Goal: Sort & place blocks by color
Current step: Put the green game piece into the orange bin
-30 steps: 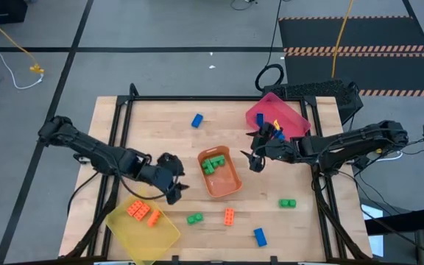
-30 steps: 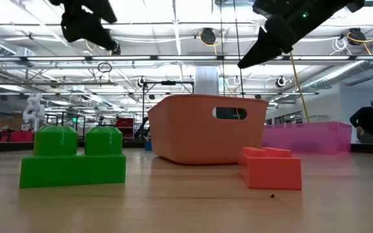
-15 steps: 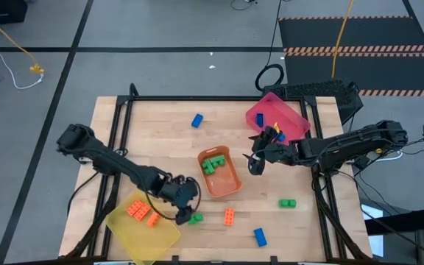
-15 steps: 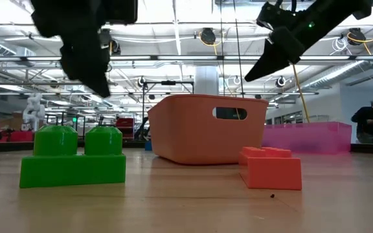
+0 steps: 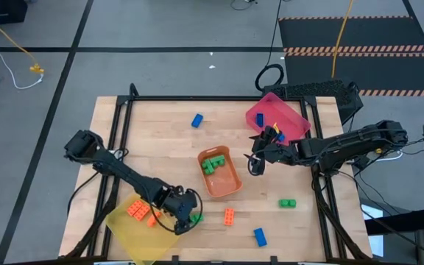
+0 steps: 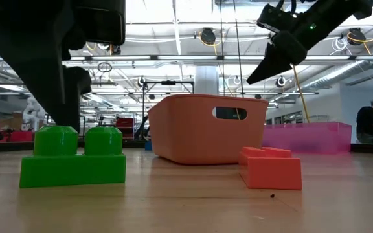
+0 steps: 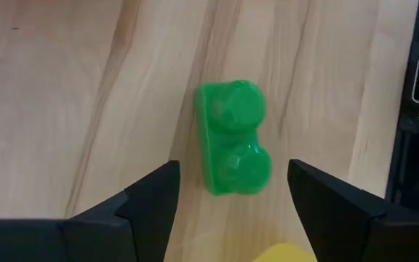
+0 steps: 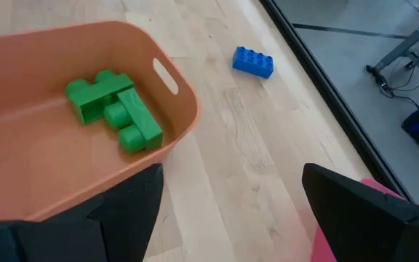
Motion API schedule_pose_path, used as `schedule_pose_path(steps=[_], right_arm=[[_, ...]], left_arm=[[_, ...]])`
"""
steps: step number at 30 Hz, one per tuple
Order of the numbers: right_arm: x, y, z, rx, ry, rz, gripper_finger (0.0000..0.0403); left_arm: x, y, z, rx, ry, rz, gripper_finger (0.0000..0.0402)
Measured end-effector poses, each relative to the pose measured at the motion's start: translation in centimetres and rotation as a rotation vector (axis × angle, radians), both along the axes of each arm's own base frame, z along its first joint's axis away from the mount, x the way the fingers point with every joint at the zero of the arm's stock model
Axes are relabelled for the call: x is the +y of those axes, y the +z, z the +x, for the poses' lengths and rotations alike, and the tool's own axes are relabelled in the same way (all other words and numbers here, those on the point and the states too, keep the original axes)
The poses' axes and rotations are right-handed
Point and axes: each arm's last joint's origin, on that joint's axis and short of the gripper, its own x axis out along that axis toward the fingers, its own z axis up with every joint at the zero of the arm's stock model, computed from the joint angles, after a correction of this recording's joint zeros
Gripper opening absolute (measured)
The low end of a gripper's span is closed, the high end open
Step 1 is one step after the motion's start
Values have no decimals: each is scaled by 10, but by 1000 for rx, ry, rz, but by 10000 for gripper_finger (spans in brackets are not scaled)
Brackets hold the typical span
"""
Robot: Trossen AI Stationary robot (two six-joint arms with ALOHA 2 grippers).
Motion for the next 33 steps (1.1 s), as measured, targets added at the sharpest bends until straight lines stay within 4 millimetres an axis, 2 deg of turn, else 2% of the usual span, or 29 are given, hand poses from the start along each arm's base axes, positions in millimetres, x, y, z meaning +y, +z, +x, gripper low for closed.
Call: schedule_pose_path(steps=[7,17,26,29,33], right_arm=[[-5,0,0,7,-12,-12,322],[-4,-1,0,23,2,-26,322],[-4,-2,-1,47,17,-41,322],[-4,-2,-2,58,17,-41,322],[-5,-3,-2,62,15,-43,322]], left_arm=[[-3,-4,13,19,11,24,255],[-6,-24,27,221,8,142,255],[13,-26,37,232,58,144,254],[19,-26,40,237,103,141,234],[26,-27,42,242,122,146,161]])
